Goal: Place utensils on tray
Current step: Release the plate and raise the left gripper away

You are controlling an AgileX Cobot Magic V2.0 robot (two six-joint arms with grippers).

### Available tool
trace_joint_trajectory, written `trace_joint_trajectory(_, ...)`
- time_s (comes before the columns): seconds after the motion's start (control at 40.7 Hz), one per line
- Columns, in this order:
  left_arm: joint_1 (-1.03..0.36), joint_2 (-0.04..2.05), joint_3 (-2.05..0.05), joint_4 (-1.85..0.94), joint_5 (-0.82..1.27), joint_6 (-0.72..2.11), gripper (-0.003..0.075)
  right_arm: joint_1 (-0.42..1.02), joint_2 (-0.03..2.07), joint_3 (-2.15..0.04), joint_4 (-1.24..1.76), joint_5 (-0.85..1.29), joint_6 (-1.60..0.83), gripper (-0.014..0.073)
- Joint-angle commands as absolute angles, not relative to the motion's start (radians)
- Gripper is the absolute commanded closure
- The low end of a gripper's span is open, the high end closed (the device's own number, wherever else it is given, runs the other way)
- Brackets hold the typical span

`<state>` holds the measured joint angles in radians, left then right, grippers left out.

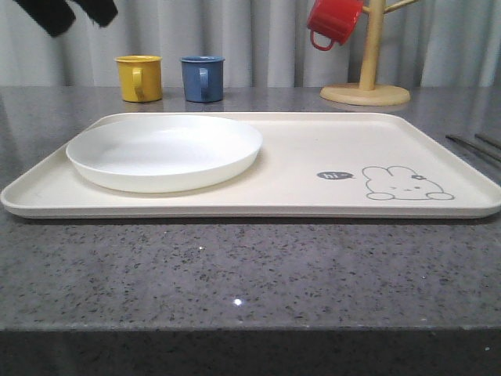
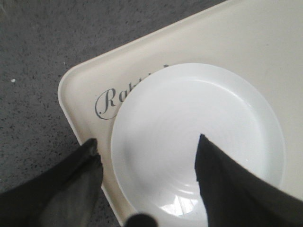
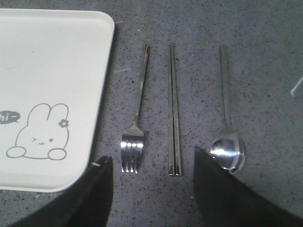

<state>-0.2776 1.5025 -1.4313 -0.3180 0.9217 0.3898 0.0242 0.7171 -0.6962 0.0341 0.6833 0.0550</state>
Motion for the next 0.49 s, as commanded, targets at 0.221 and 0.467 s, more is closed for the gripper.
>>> trace_joint_trajectory(0.221, -0.445, 1.121, -1.212, -0.092, 0.817, 0.279, 0.0298, 0.017, 0.72, -0.731, 0.032, 0.624, 0.05, 0.0181)
trace_joint_trajectory(0.467, -0.445, 0.809, -0.958, -0.099, 0.704, 0.279, 0.0298, 0.017, 0.72, -0.731, 0.032, 0.621, 0.05, 0.0181)
